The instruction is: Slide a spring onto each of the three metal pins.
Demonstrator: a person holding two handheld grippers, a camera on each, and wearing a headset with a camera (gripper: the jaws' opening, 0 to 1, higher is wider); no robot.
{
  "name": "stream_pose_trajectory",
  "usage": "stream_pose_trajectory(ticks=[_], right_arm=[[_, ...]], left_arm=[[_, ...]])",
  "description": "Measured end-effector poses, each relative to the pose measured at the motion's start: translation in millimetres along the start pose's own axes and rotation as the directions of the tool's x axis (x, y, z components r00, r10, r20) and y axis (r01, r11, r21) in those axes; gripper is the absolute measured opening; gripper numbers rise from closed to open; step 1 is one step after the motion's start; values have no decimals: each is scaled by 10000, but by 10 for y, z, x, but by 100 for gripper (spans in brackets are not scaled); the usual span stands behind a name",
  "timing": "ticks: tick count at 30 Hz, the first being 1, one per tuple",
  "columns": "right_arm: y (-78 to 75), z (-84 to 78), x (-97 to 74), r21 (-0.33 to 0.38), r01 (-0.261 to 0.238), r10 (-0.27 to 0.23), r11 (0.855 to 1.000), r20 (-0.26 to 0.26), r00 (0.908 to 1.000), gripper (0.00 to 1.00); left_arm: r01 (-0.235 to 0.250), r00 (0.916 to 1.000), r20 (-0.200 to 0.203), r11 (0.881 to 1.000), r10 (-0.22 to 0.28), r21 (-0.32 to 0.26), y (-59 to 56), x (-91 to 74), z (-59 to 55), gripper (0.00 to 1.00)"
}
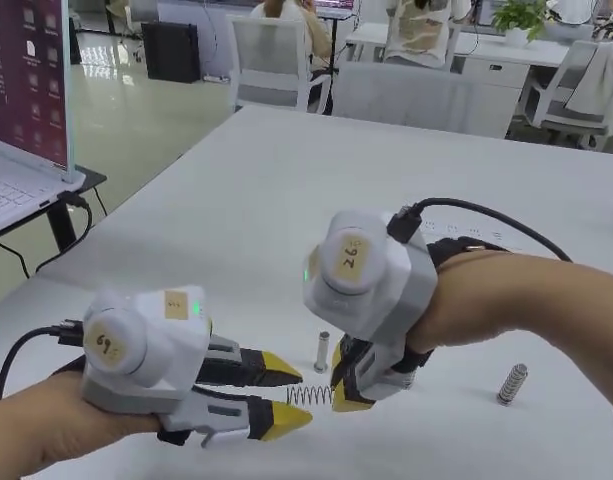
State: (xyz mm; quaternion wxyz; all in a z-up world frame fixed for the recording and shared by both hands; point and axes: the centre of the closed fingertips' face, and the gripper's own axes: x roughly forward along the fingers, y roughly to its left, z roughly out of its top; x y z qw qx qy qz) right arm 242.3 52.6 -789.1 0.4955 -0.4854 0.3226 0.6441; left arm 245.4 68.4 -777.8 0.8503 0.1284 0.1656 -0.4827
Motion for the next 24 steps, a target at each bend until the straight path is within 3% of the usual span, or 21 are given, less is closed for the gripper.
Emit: stream_pose_trajectory(ticks=[5, 15, 24], right_arm=[[-1, 17, 10, -61, -24, 24, 10000, 10, 10000, 8], [-3, 28, 11, -181, 0, 1, 9998, 47, 10000, 8], [-5, 36, -22, -190, 109, -107, 9998, 144, 9998, 8]], left_arm=[[-71, 10000, -1, 10000, 71, -11, 31, -13, -16, 5], [-7, 9999, -143, 9999, 8, 113, 19, -10, -53, 3], [103, 9998, -195, 9996, -98, 249, -46, 5, -15, 2]])
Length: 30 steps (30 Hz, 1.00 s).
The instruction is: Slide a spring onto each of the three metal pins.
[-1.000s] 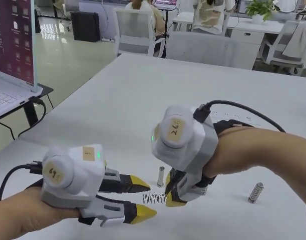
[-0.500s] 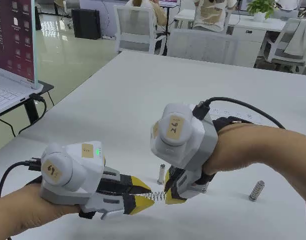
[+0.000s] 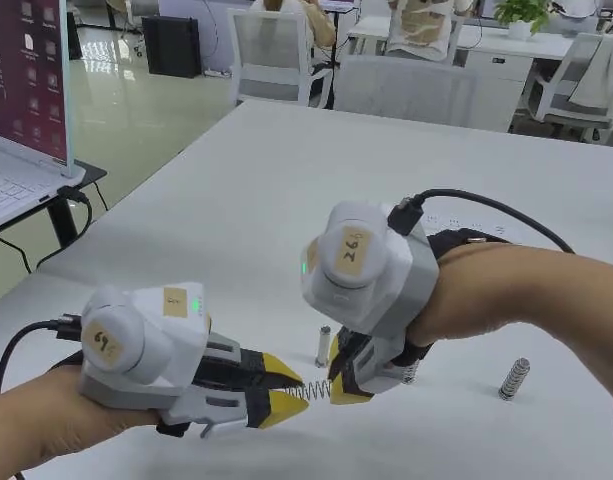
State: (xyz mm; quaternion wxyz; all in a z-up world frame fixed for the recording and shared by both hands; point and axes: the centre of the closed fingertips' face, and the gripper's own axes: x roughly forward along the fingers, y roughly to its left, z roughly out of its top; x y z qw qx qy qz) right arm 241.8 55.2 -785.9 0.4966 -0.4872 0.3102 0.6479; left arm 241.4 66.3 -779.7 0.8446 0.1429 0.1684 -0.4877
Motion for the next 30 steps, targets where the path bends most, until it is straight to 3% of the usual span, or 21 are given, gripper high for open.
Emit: stream_pose_trajectory(ticks=[12, 30], right_arm=[[19, -14, 4, 66, -121, 121, 9999, 98, 9999, 11], [73, -99, 81, 227, -365, 364, 9991, 70, 9993, 11]], left_arm=[[43, 10000, 1, 10000, -43, 61, -42, 14, 48, 2], [251, 9985, 479, 9996, -255, 94, -82, -4, 172, 2]])
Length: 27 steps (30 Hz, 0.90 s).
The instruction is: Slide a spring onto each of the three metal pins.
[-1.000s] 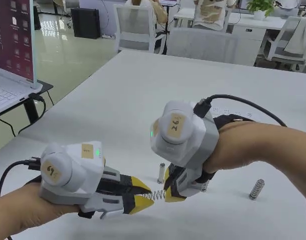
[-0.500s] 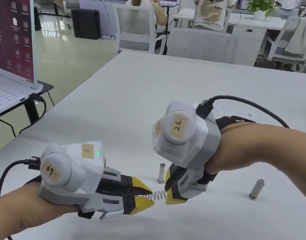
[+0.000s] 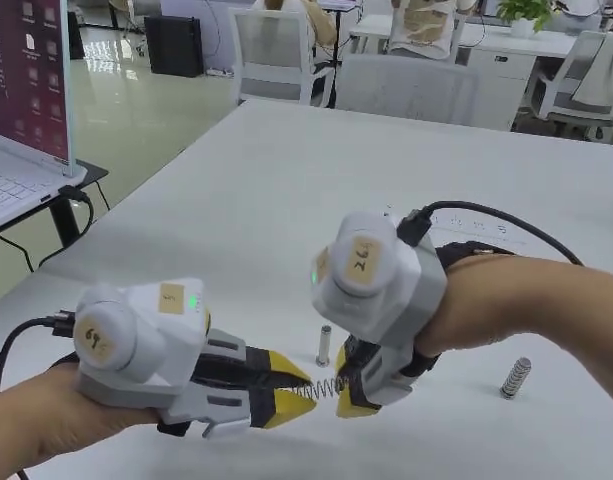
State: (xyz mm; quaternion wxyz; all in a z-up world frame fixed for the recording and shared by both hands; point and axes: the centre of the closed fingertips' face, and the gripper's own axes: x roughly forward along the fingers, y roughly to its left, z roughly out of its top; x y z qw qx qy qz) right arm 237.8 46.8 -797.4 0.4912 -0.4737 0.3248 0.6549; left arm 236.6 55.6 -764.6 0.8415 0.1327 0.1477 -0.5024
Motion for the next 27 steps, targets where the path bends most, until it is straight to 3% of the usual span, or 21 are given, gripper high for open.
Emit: stream_pose_trajectory(ticks=[11, 27], right_arm=[[2, 23, -24, -21, 61, -61, 10000, 123, 9999, 9], [45, 226, -140, -243, 136, -120, 9996, 627, 9980, 9]], left_arm=[[24, 10000, -62, 10000, -24, 3, -30, 9, 2, 2], [110, 9996, -248, 9999, -110, 3, -25, 11, -56, 2]])
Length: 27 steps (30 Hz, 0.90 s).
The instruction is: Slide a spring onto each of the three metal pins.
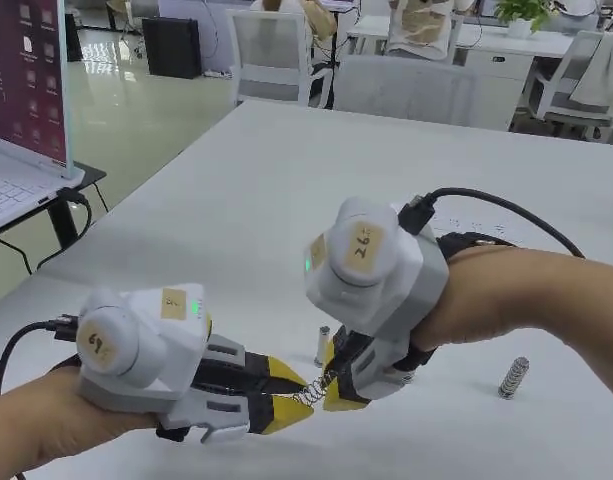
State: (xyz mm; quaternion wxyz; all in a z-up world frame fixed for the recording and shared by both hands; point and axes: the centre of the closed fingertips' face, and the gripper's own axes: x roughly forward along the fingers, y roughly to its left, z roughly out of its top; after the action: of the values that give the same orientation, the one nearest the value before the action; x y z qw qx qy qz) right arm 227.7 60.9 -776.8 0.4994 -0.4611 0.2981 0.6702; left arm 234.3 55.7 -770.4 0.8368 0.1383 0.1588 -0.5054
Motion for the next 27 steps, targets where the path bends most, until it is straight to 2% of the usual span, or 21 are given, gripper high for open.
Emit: stream_pose_trajectory(ticks=[11, 22, 27], right_arm=[[7, 120, -11, -265, -29, 34, 9996, 180, 9998, 9], [9, 168, -10, -380, -36, 44, 9993, 196, 9998, 8], [15, 164, -1, -361, -65, 70, 9993, 128, 9999, 8]], left_arm=[[-39, 10000, 45, 10000, 39, -74, 60, -23, -52, 2], [-71, 9999, 103, 9999, 72, -123, 35, -4, -18, 2], [-59, 9999, 85, 9999, 60, -136, 40, -13, -45, 2]])
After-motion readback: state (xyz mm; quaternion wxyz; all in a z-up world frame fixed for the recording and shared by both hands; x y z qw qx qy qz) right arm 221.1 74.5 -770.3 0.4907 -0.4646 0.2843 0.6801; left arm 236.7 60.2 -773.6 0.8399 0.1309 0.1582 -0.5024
